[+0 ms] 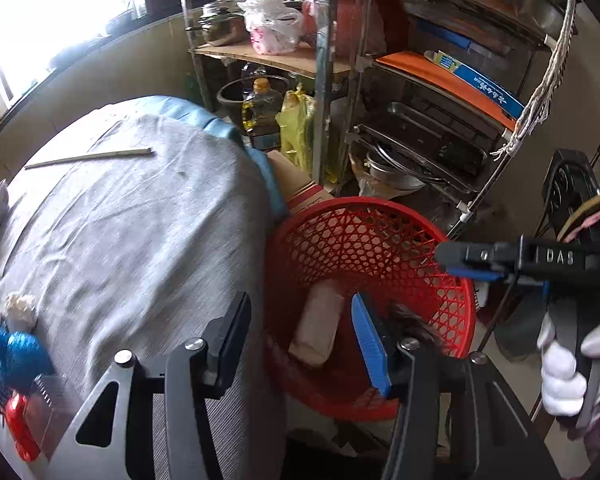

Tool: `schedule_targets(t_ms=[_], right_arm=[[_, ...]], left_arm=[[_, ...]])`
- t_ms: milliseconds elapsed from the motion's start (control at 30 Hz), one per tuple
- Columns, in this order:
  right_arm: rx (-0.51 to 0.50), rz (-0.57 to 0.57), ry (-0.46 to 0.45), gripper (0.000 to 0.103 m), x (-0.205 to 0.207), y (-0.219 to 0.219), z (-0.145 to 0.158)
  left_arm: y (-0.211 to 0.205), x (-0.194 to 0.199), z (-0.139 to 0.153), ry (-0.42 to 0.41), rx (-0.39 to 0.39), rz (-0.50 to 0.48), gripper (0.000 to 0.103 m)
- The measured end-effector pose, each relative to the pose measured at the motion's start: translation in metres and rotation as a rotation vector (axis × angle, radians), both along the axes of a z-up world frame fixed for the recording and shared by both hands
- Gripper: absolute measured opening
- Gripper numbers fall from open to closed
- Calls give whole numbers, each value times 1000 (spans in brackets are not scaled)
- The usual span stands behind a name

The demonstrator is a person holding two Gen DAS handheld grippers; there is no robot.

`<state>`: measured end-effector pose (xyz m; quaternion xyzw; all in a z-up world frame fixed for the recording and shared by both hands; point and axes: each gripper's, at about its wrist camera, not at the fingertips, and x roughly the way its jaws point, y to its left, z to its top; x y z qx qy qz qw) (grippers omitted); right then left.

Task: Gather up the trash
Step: 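Carry the black bag to the red basket and open the right tool, then grasp the red plastic bag with the left tool while the right tool grasps the clear tray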

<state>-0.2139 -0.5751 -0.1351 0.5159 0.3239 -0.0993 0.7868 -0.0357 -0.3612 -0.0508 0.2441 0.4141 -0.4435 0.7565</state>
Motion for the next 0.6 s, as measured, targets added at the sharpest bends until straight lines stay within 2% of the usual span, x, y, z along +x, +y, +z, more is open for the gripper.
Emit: schedule_targets(t_ms=[133,233,333,433,600], right_arm=[[-50,51,-24,60,18,9,17],[-104,122,-51,60,38,29,34],[-150,202,-70,60,57,54,49],[-177,308,-87,60,82,87,59],[-214,544,-109,60,131,162,70]], left_arm=[[37,4,10,-35,-11,59,60],[81,12,19,-36,-27,139,61],[135,23,26,-35,-55,255,63],[195,33,29,-67,-65,409,68],[290,54,21,-58,-66,660,68]])
